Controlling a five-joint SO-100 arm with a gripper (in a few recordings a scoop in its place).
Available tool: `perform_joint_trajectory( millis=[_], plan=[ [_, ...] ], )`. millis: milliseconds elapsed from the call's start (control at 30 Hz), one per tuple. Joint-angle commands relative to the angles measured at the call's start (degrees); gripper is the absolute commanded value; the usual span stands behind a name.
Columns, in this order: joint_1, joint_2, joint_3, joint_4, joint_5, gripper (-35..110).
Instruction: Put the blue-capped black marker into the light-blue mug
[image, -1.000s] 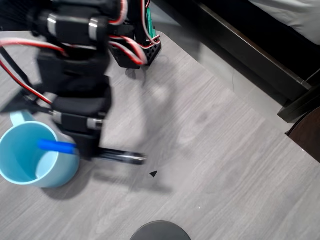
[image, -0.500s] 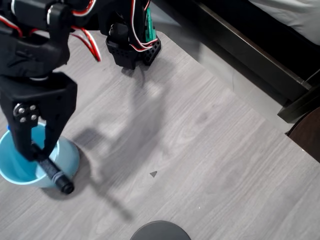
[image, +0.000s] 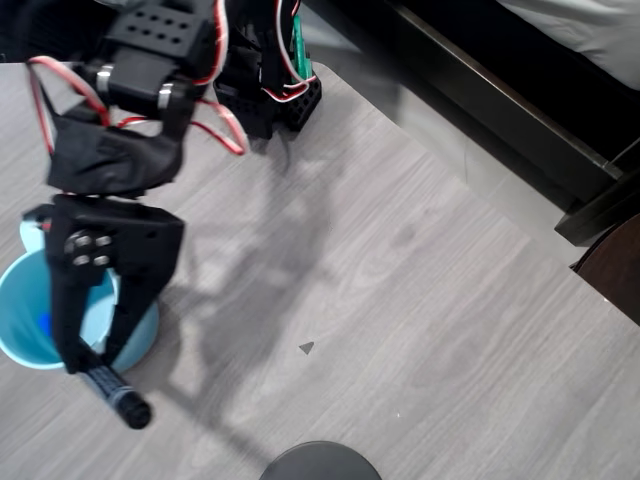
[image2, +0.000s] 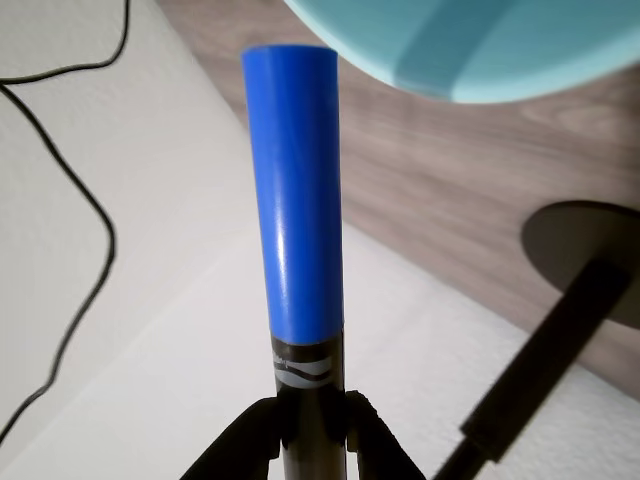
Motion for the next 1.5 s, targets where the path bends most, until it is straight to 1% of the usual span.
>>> perform_joint_trajectory(
  millis=[0,133,267,300,367,433,567,667,733,767,967,1033,1067,1133,1300,1467],
  plan=[
    [-0.3,2.7,0.4,0.7,0.6,0],
    [0.8,2.5,0.6,3.3,3.2,0],
    [2.1,4.1,1.0,6.8,6.8,6],
    [2.4,4.8,1.7,6.8,7.2,8],
    [3.0,6.4,3.2,6.8,7.8,9],
    [3.6,7.5,4.7,6.6,7.9,8],
    [4.7,8.3,6.2,6.4,7.9,12],
    [5.1,8.3,6.7,6.5,7.9,17],
    [5.2,8.3,7.1,6.3,7.9,26],
    [5.2,8.2,7.2,6.3,7.9,27],
    [3.8,10.3,7.6,6.8,7.4,27],
    [1.8,12.6,7.6,7.6,5.9,27],
    [0.4,14.1,7.8,7.8,4.7,23],
    [-3.4,16.5,7.9,8.3,-2.5,0],
    [-14.4,20.1,7.9,16.7,-13.1,0],
    [-19.8,20.2,9.1,24.8,-19.7,0]
  ],
)
